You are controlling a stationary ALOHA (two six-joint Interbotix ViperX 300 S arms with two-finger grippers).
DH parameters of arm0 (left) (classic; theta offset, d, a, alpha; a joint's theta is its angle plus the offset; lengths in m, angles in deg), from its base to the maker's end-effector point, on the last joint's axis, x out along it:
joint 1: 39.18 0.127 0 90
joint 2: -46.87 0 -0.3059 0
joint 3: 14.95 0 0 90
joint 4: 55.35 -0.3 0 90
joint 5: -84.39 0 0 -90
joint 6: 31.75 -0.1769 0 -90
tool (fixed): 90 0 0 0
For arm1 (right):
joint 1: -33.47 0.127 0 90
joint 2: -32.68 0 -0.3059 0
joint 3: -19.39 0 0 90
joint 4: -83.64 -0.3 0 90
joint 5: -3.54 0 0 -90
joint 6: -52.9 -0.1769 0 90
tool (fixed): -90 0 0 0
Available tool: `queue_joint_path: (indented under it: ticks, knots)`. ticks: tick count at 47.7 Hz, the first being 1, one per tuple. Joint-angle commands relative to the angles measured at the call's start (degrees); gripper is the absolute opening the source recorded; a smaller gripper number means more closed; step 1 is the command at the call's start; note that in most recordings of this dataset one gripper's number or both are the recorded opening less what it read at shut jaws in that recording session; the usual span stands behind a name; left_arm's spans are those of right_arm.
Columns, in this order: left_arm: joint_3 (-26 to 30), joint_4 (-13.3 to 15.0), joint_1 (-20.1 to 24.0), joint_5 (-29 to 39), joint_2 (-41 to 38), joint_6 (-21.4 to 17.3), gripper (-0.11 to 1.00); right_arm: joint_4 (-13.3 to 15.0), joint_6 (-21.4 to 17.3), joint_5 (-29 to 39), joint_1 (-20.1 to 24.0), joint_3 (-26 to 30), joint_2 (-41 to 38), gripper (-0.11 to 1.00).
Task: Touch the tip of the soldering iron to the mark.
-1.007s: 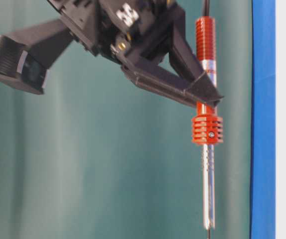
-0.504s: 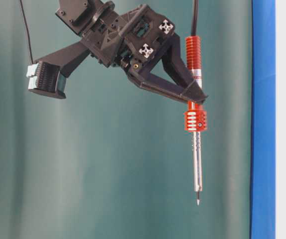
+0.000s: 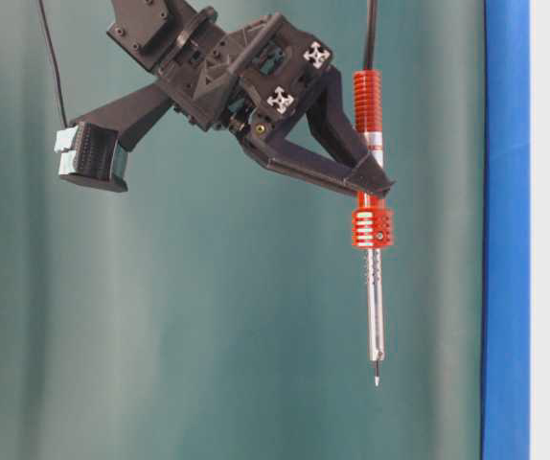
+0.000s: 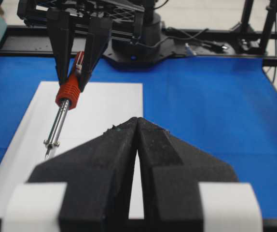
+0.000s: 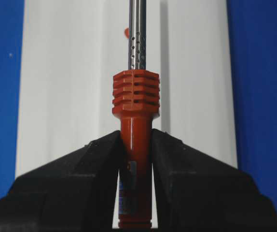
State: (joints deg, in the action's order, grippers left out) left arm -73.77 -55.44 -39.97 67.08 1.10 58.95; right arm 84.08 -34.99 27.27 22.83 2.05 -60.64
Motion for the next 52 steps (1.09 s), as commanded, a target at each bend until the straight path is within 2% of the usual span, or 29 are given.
queue_joint_path:
  ticks: [1, 11, 20, 52]
  knots:
    - [0.62, 0.0, -0.09, -0.53, -0.18, -0.09, 0.0, 0.09, -0.09, 2.72, -0.09, 2.46, -0.09, 0.06]
    - [0.53, 0.0, 0.0, -0.53, -0.18, -0.09, 0.0, 0.09, -0.44, 11.95, -0.09, 5.36, -2.29, 0.06]
    - [0.53, 0.0, 0.0, -0.53, -0.26, -0.09, 0.0, 0.09, -0.53, 15.64, -0.09, 6.5, -3.08, 0.06]
    - [0.53, 0.0, 0.0, -0.62, -0.18, -0.09, 0.0, 0.09, -0.79, 15.82, -0.18, 6.5, -3.16, 0.06]
